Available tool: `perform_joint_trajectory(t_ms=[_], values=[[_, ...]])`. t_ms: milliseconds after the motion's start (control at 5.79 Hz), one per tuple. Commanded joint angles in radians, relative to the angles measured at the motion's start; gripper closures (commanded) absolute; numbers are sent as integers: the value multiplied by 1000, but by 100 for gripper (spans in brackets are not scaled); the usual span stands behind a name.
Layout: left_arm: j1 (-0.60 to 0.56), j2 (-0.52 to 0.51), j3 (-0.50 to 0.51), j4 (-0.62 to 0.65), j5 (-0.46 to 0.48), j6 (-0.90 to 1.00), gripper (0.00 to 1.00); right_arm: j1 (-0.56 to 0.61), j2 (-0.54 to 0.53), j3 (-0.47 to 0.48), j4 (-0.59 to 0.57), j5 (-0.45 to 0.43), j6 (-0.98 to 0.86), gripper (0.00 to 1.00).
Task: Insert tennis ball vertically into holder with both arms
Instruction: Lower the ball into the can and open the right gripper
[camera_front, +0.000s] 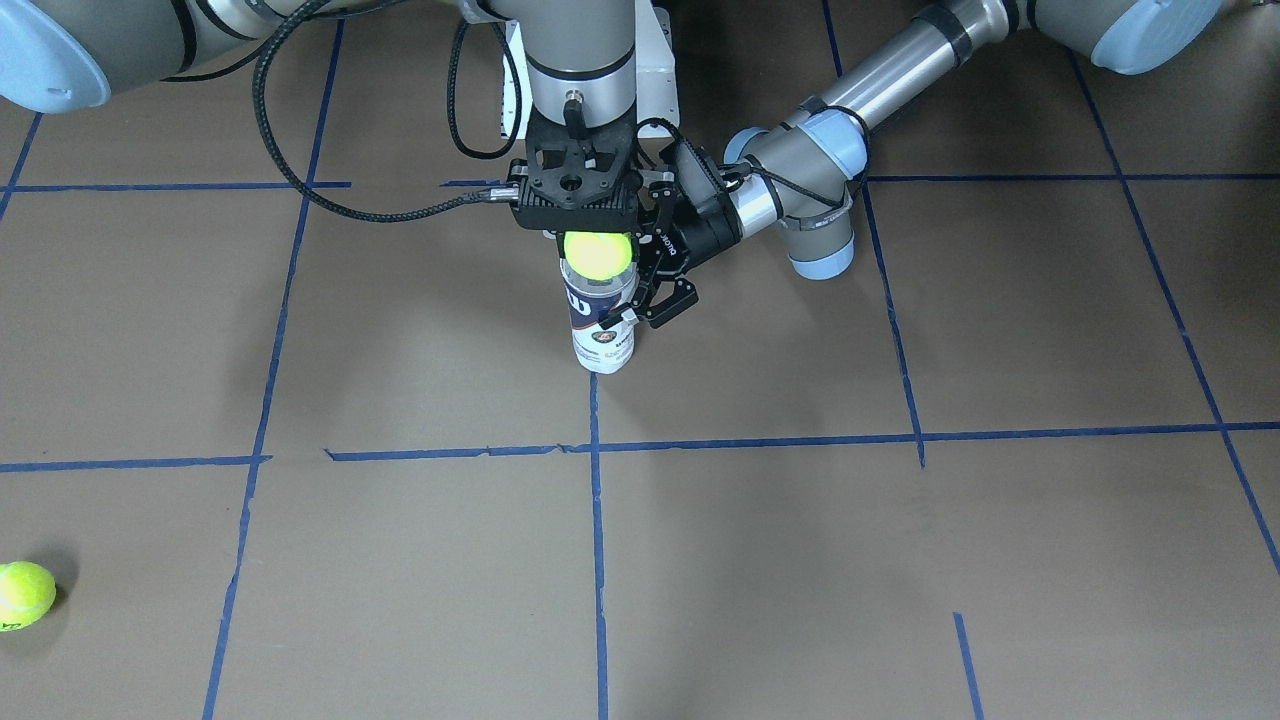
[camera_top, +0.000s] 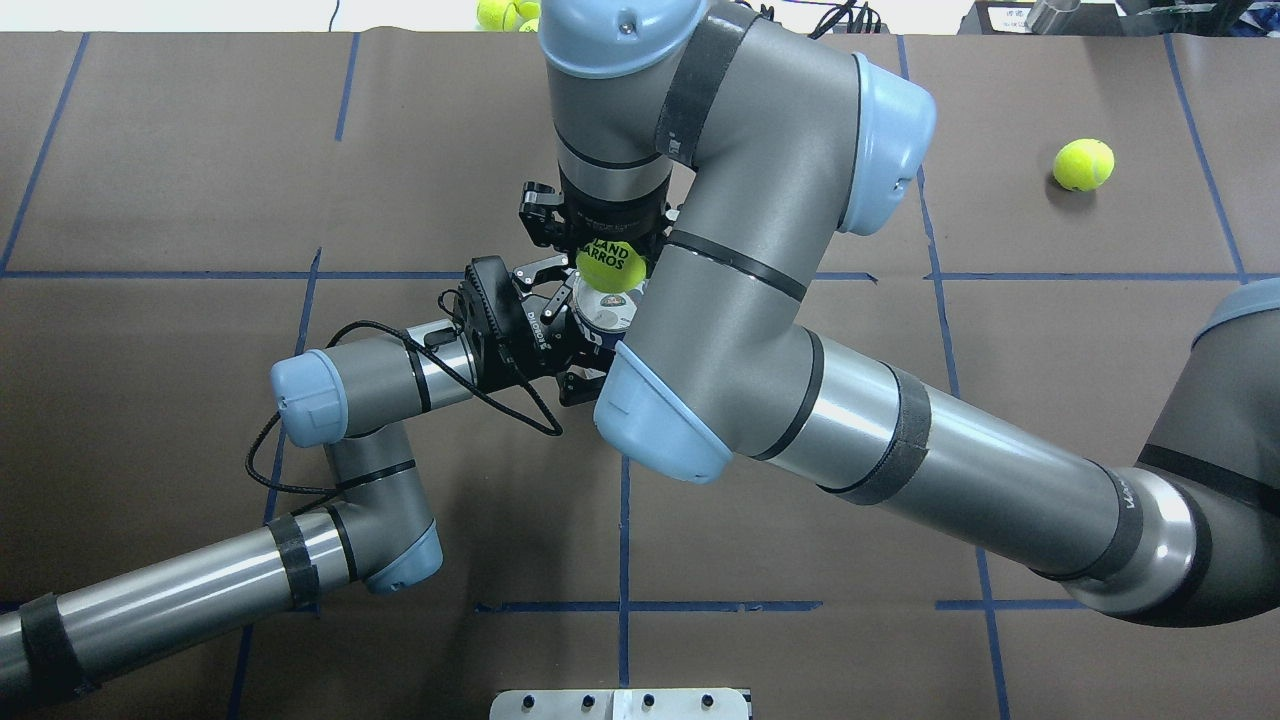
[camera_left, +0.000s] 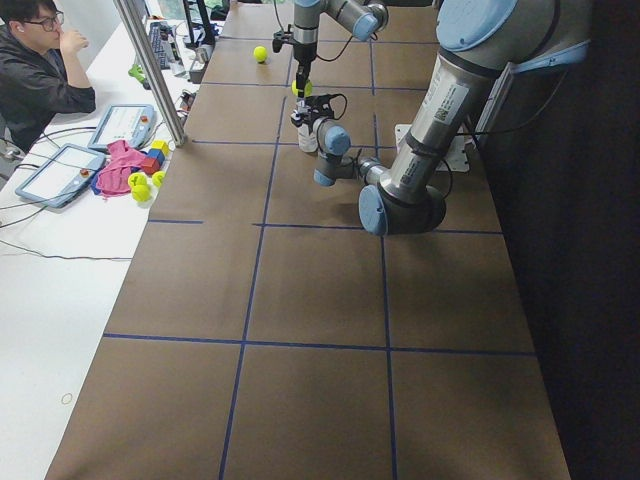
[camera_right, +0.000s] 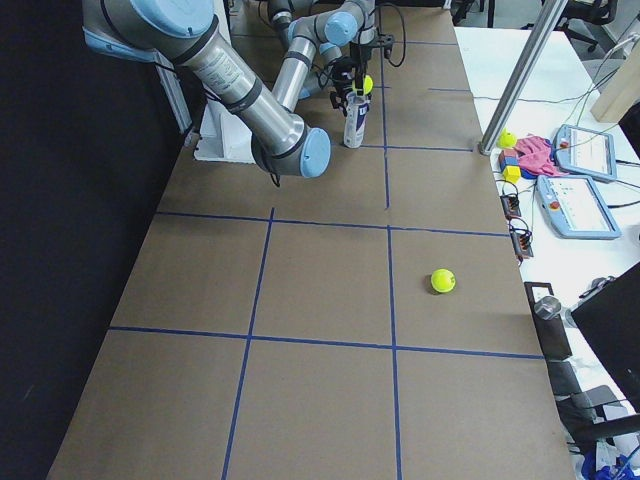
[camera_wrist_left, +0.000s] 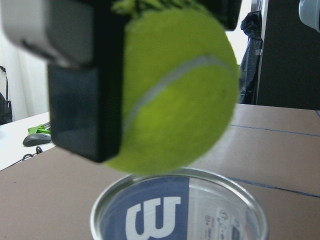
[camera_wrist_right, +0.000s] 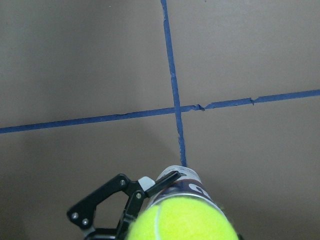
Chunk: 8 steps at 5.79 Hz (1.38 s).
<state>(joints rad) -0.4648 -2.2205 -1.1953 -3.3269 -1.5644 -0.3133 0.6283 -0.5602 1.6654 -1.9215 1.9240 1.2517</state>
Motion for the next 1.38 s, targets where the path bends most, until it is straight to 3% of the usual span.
perform_joint_trajectory(t_ms=[0, 691, 1209], values=[[0, -1, 0, 0, 0, 0, 10, -4, -3, 0, -1, 0, 0, 4], [0, 1, -1, 0, 0, 2, 10, -7, -3, 7, -1, 1, -11, 3], [-3, 7, -1, -8, 0, -4, 10, 62, -153, 180, -14, 64, -157, 2]])
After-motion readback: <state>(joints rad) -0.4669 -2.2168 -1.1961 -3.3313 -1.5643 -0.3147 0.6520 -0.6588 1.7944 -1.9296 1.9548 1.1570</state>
